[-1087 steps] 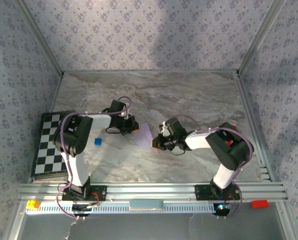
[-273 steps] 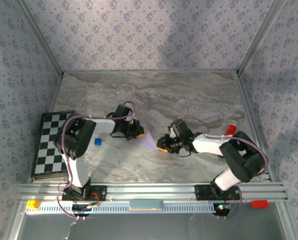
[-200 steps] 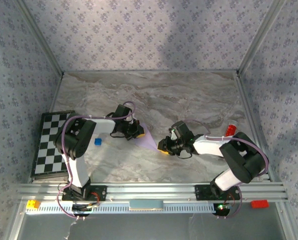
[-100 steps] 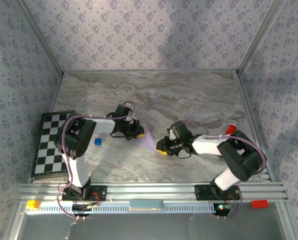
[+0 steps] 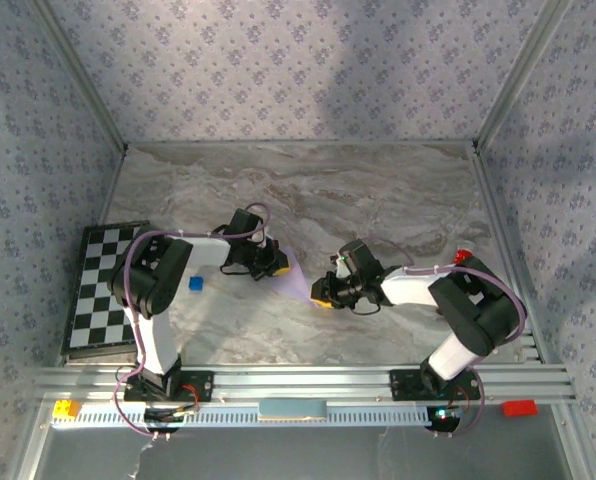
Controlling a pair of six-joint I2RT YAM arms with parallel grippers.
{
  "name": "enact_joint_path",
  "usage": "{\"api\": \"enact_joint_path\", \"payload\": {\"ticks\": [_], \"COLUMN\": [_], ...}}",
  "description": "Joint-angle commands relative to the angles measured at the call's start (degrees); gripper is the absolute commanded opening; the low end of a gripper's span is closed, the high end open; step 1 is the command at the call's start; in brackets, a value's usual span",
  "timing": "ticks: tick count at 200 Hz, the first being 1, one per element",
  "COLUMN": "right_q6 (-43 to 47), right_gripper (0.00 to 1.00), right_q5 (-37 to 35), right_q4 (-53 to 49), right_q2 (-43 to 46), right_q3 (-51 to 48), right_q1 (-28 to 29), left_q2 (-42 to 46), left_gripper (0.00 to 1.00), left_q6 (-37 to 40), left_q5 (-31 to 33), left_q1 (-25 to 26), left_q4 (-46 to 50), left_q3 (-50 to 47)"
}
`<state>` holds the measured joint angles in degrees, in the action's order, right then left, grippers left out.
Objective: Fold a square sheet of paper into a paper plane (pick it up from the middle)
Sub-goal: Turn over the paper at the center of the table.
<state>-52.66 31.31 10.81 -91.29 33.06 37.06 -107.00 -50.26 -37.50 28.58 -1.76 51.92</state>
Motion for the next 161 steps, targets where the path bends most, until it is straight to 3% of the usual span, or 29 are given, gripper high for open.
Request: {"api": "enact_joint_path", "payload": {"ticks": [1,64,140,161], "right_q6": [3.35,5.25,6.57,7.55], "right_gripper": [0.25,0.24,0.05,0.03], "right_q5": [0.11,1.64,2.04,1.75], "right_q4": [0.43,0.61,0.89,-0.92], "right_q2": [-1.04,-3.22,-2.77,-0.21], "right_q3": [1.80,3.50,2.71,2.28], "right_q1": [0.07,-0.30,-0.77,-1.25], "left_q2": [-1.40,-1.28,0.87,4.37], "left_gripper": [0.00,0.00,0.00,0.10], "left_q6": [-0.37,-0.50,-1.23,-1.64], "left_q5": [-0.01,-0.04,-2.00,-2.32], "left_q1": [-0.35,-0.32,-0.30,-0.10], "left_q4": [1.43,1.40,-0.14,-1.09], "left_q3": [-0.87,-1.11,-0.85,-1.03]}}
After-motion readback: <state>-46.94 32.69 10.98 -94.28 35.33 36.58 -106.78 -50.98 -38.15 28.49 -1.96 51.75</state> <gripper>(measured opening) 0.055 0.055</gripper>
